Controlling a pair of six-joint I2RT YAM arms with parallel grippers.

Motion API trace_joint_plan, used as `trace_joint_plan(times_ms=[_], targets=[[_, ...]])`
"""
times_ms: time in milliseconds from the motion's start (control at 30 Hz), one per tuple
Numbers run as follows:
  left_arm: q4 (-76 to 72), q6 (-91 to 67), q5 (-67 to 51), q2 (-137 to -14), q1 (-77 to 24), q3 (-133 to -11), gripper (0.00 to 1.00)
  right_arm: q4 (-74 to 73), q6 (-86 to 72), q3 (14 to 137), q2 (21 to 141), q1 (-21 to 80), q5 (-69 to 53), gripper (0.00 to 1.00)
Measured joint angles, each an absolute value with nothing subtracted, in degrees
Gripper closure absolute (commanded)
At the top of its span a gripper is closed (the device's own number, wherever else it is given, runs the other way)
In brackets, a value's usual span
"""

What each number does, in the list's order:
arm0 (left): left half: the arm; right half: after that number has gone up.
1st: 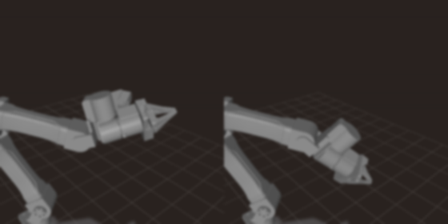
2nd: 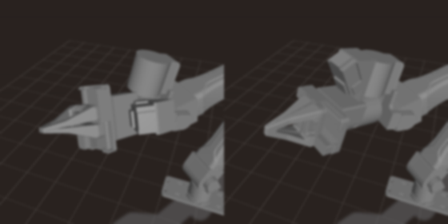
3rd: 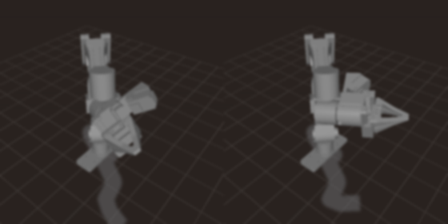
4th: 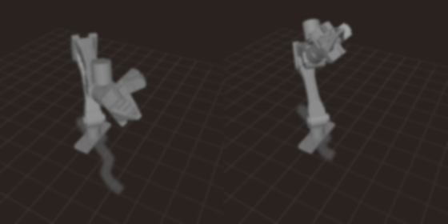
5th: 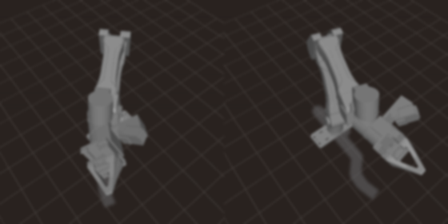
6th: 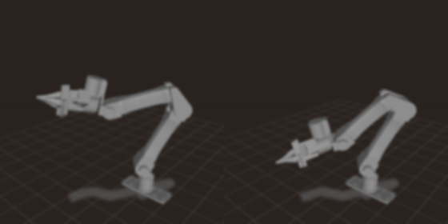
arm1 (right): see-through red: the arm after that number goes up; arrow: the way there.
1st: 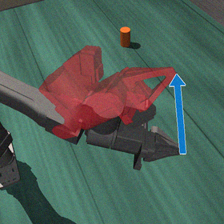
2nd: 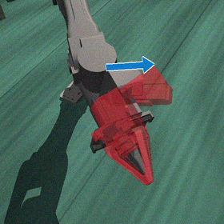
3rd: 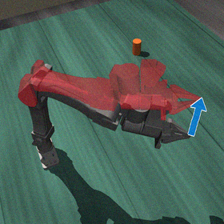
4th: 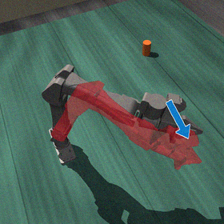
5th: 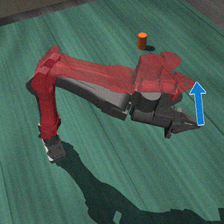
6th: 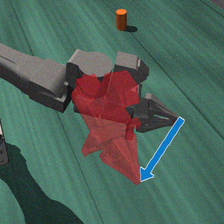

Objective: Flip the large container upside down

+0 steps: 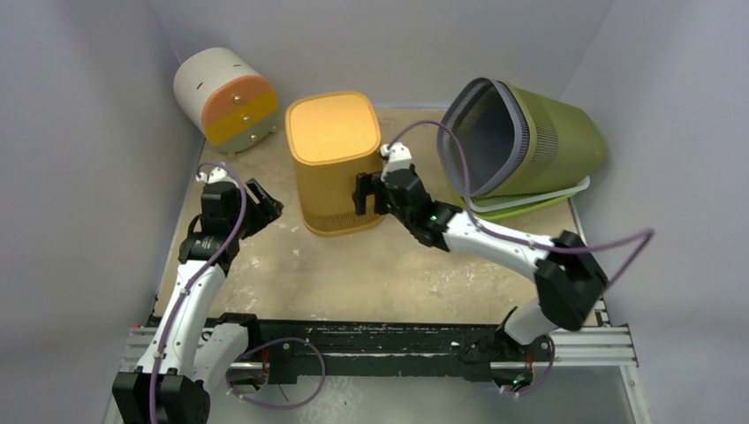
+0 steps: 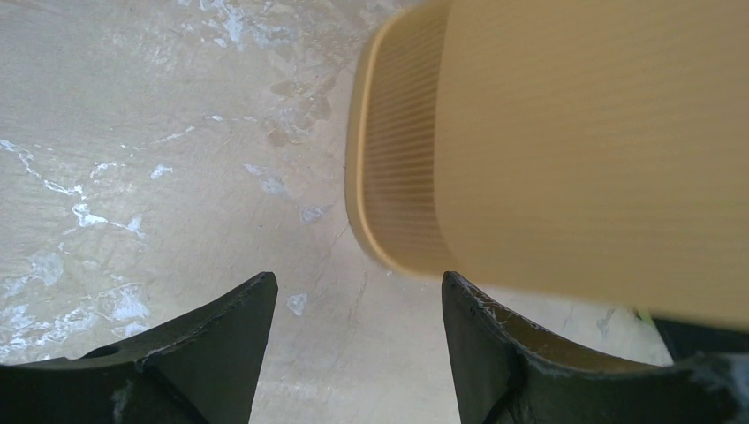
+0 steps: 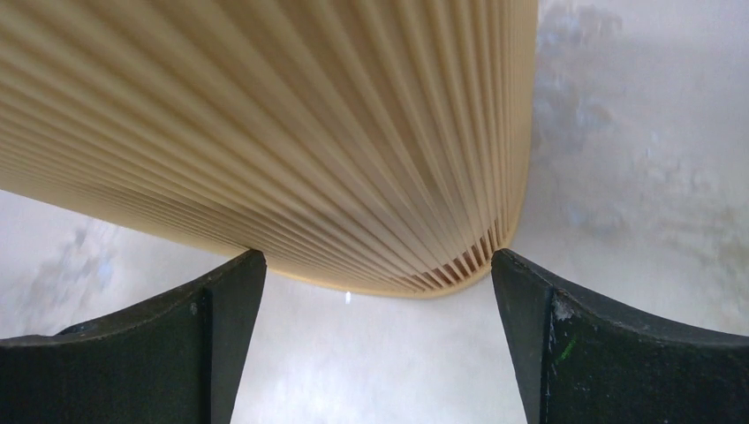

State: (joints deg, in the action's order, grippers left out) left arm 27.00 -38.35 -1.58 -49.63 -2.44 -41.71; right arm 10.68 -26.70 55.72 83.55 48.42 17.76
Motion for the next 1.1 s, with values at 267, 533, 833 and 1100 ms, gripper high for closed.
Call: trace_joint_plan(times_ms=[267,533,833,1100], targets=[[24.7,-38.4,-1.7,-48.4,-2.4,-41.0,0.34,13.6,-20.7,77.9,104.3,47.0,24.3,0.0],[23.3,-38.5,-2.2,-47.4,-2.4,-37.5,0.34,16.7,-18.5,88.8,114.1,41.8,25.3,0.0],[22.8,-38.5,-2.5,-46.8,-2.4,-36.6,0.34,18.9,-16.0,99.2,124.3,37.2,23.4,0.0],[21.7,-38.5,-2.5,-47.0,-2.4,-35.1,0.34,19.6,-14.0,105.5,130.2,37.5,20.8,0.0]])
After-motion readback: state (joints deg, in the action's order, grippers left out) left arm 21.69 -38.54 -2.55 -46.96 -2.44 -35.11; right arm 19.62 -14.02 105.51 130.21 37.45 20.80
